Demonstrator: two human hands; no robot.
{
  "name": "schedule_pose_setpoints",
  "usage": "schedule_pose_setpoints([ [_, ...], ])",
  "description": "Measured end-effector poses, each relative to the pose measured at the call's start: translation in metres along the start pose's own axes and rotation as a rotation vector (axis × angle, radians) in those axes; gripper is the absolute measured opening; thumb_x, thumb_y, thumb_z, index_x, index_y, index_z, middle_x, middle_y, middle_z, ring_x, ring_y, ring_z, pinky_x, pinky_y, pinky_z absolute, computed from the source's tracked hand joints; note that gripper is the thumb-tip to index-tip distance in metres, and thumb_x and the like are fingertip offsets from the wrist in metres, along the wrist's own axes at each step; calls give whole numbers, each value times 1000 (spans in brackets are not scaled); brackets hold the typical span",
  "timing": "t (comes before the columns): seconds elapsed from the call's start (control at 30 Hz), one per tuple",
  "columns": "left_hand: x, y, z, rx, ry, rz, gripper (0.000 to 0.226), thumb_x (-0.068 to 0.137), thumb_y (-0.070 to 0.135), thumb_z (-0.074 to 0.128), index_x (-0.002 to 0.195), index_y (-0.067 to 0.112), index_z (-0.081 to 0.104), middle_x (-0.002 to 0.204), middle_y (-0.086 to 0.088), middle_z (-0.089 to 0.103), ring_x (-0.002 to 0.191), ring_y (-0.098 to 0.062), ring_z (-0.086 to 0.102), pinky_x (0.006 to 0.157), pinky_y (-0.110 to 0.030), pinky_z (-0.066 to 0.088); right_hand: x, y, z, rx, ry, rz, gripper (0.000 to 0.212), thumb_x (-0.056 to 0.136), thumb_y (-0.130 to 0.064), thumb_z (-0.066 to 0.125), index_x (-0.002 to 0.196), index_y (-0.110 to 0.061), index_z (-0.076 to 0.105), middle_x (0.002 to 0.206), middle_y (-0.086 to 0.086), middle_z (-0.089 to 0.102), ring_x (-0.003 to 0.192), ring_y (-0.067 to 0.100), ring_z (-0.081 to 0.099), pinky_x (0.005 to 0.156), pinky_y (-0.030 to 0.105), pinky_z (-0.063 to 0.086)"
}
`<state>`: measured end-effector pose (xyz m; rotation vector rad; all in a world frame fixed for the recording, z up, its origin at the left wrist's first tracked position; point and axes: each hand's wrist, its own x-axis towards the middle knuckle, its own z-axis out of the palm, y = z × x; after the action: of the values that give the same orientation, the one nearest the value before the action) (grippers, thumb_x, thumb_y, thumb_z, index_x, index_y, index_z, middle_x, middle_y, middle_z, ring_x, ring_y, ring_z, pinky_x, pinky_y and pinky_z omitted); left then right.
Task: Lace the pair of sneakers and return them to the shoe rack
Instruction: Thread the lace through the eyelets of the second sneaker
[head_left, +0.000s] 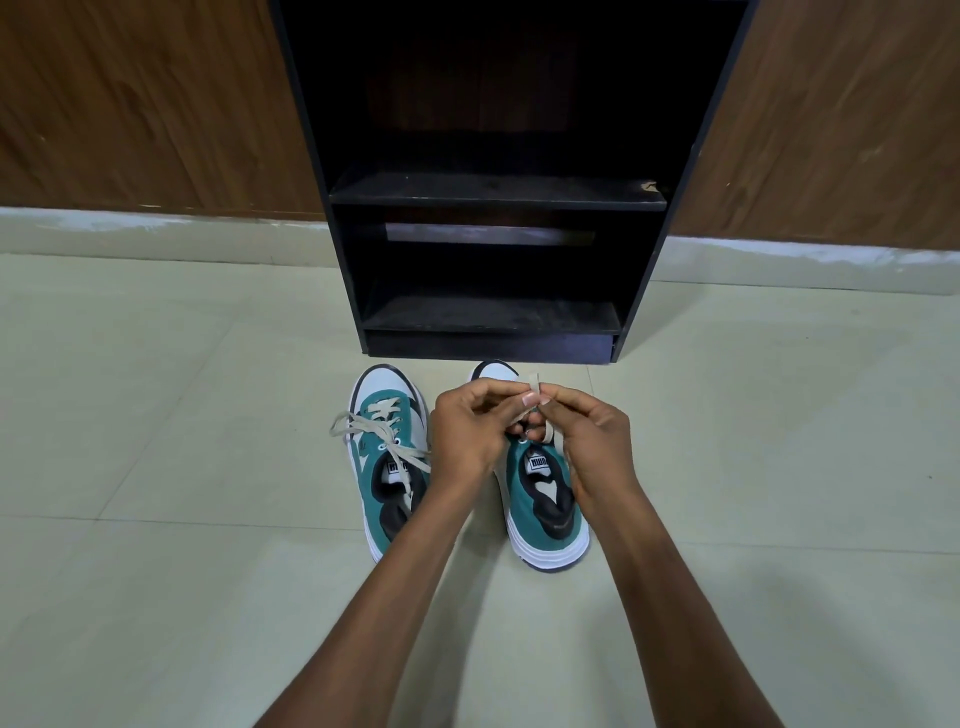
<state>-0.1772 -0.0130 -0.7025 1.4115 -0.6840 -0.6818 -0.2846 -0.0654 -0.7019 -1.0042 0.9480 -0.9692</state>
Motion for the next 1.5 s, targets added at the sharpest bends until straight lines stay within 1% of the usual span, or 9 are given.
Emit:
schedule_pose_setpoints([
  [0.23, 7, -6, 2, -2, 52, -116, 46, 70, 20, 91, 105, 32, 64, 103, 4, 71, 91, -17, 73, 82, -38, 60, 0, -3, -4, 43, -135, 18, 23, 90, 0, 59, 90, -5, 81, 73, 23, 69, 68, 32, 62, 64, 32, 54],
  [0.37, 5, 1, 5, -77, -38, -115, 19, 77, 2, 83, 84, 11, 67, 69, 3, 72, 55, -7, 65, 60, -25, 56, 3, -1, -3, 16, -76, 14, 12, 93, -11, 68, 91, -4, 77, 66, 19, 67, 55, 25, 59, 67, 35, 55],
  [0.5, 8, -2, 2, -55, -59, -99, 29, 78, -1, 82, 75, 8, 54, 53, 6, 65, 44, -10, 57, 53, -26, 52, 5, 1, -6, -35, -89, -24, 15, 94, -9, 68, 107, -3, 73, 71, 12, 73, 56, 21, 63, 60, 31, 57],
  [0.8, 19, 7, -15, 140, -376, -4, 31, 86, 3, 76, 75, 14, 50, 114, -11, 64, 69, -13, 62, 53, -23, 46, 10, -7, -14, -19, -173, 30, 5, 95, 1, 62, 93, -2, 65, 73, 14, 69, 56, 19, 64, 54, 28, 58],
  [1.03, 18, 0, -22, 498, -446, 500, 44, 83, -5, 73, 79, 35, 56, 109, -4, 68, 100, -17, 64, 80, -34, 55, 28, 10, -11, -189, 151, 13, 2, 92, -15, 70, 90, -14, 68, 94, 11, 76, 86, 29, 74, 90, 50, 60],
  [1.13, 13, -1, -22, 673, -451, 662, 45, 83, -12, 59, 90, 32, 54, 105, -6, 71, 97, -24, 65, 80, -38, 55, 30, 7, -9, -266, 231, -27, 13, 91, -29, 73, 87, -17, 70, 88, 6, 76, 80, 23, 75, 81, 44, 63],
  [1.27, 6, -2, -22, 821, -464, 784, 6, 83, 19, 35, 85, 24, 38, 108, -11, 72, 99, -31, 65, 73, -41, 56, 26, 5, -7, -299, 240, -56, 13, 86, -29, 79, 82, -17, 74, 77, 2, 73, 57, 13, 64, 60, 39, 62],
  [1.4, 5, 0, -20, 860, -448, 716, 19, 84, -2, 52, 88, 14, 42, 88, -5, 58, 85, -25, 48, 69, -47, 48, 20, 3, -7, -250, 220, -56, 11, 86, -14, 77, 96, -13, 74, 83, 4, 67, 47, 1, 60, 48, 24, 54],
  [1.5, 10, -2, -19, 674, -406, 413, 23, 92, 1, 59, 86, 17, 43, 85, 4, 60, 87, -19, 56, 77, -40, 50, 16, -3, -8, -128, 135, -77, 19, 80, -6, 66, 98, -12, 66, 86, 5, 62, 55, 1, 60, 50, 20, 48],
])
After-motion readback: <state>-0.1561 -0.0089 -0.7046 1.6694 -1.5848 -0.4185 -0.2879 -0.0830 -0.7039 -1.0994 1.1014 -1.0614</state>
